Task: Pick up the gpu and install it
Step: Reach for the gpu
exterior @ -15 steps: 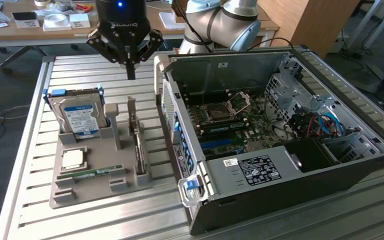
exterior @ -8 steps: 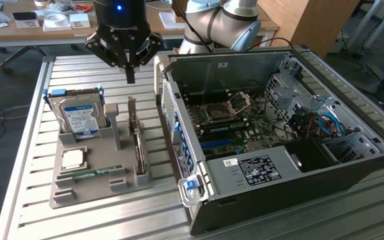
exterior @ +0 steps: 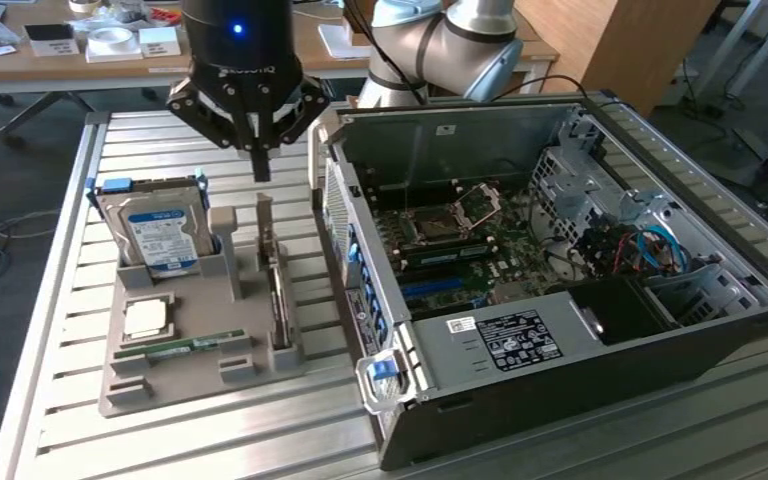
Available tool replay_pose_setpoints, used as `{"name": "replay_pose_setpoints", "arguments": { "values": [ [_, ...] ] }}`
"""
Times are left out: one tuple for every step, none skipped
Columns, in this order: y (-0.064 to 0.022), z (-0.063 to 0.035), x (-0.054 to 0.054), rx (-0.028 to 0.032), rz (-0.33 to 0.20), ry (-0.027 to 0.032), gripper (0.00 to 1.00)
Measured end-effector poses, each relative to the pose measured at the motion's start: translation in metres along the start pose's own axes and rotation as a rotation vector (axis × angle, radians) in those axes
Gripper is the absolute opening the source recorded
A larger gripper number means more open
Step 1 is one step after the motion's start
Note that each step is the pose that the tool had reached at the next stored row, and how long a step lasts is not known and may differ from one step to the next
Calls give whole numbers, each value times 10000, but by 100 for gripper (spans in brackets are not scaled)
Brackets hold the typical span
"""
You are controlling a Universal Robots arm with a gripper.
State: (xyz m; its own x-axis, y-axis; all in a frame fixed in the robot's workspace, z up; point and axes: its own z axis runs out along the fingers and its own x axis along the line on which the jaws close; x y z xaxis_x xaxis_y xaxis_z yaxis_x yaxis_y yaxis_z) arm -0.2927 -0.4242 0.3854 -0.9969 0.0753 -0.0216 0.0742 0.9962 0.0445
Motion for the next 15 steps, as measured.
{"name": "replay_pose_setpoints", "arguments": {
  "values": [
    [-25, -2, 1, 1, -1, 1, 11],
    [-49, -3, 4, 1, 0, 1, 11],
    [-76, -4, 5, 0, 0, 1, 11],
    [-101, -4, 6, 0, 0, 1, 11],
    [-126, -5, 8, 0, 0, 0, 11],
    [-151, -7, 8, 0, 1, 1, 11],
    [-174, -8, 8, 0, 0, 1, 11],
    [-197, -9, 8, 1, 0, 2, 11],
    [-216, -8, 8, 0, 0, 3, 11],
    [-228, -6, 8, 1, 0, 4, 11],
    [-234, -4, 8, 1, 0, 7, 11],
    [-235, -3, 8, 0, 1, 6, 11],
    [-235, -3, 8, 0, 2, 7, 11],
    [-239, -4, 9, 2, 2, 8, 11],
    [-243, -3, 8, 1, 0, 9, 11]
  ]
}}
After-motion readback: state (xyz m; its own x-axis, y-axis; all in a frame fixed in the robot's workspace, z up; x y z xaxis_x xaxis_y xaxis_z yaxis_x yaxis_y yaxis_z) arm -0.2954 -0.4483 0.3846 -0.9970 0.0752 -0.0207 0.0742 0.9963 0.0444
